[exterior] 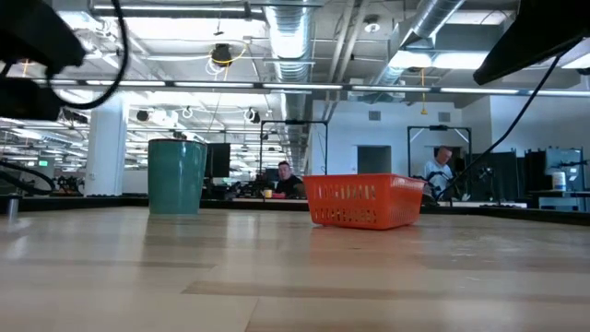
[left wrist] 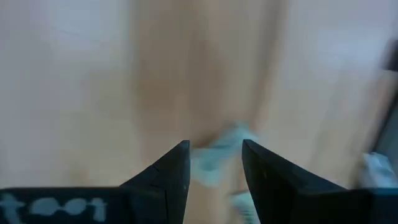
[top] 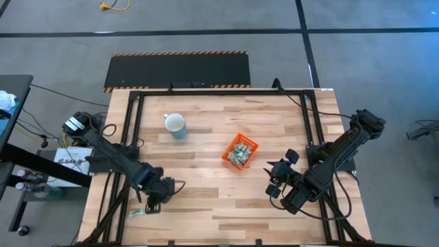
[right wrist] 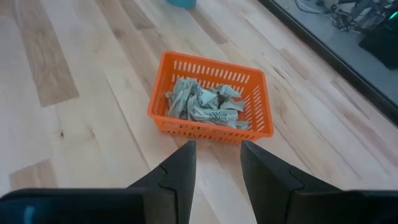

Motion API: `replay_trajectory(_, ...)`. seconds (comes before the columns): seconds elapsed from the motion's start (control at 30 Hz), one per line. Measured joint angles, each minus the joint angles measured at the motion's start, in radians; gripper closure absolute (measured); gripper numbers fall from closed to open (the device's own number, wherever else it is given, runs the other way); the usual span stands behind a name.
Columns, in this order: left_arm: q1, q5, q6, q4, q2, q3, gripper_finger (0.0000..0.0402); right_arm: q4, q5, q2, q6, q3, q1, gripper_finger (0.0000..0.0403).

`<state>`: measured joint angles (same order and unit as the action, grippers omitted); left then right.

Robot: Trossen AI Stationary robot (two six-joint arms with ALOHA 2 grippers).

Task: Pick and place Stevia / Truvia into bins
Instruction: Put the stevia packet into the basket

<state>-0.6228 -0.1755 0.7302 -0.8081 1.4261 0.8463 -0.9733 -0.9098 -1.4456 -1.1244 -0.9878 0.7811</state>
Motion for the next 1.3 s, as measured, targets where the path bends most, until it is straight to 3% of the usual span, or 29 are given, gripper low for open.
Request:
replay_trajectory(0.1, -0.024, -0.061, 0.096, 0.082, 0.000, -0.035, 0.0268, 0.016, 0.000, 0.000, 0.000, 0.000, 0.000, 0.0285)
replay_trajectory(0.37, -0.053, -0.033, 0.336, 0.078, 0.000, -0.037, 0.0268, 0.061, -0.004, 0.000, -0.104, 0.000, -0.001, 0.0285)
replay_trajectory(0.57, -0.096, 0.020, 0.793, 0.045, 0.000, -0.037, 0.0268, 0.134, -0.006, 0.000, -0.141, 0.000, -0.005, 0.0285)
replay_trajectory(0.7, -0.151, 0.032, 0.933, 0.050, 0.000, -0.037, 0.0268, 0.203, -0.008, 0.000, -0.141, 0.000, -0.005, 0.0285)
replay_trajectory(0.87, -0.199, 0.037, 0.963, 0.059, 0.000, -0.037, 0.0268, 0.270, -0.008, 0.000, -0.141, 0.000, -0.005, 0.0285)
replay_trajectory(1.07, -0.239, 0.118, 0.978, -0.005, 0.000, -0.037, 0.0268, 0.320, -0.012, 0.000, -0.142, 0.001, -0.005, 0.0285)
replay_trajectory(1.3, -0.266, 0.225, 0.777, -0.005, 0.000, -0.037, 0.0268, 0.381, -0.016, 0.000, -0.142, 0.001, -0.005, 0.0285)
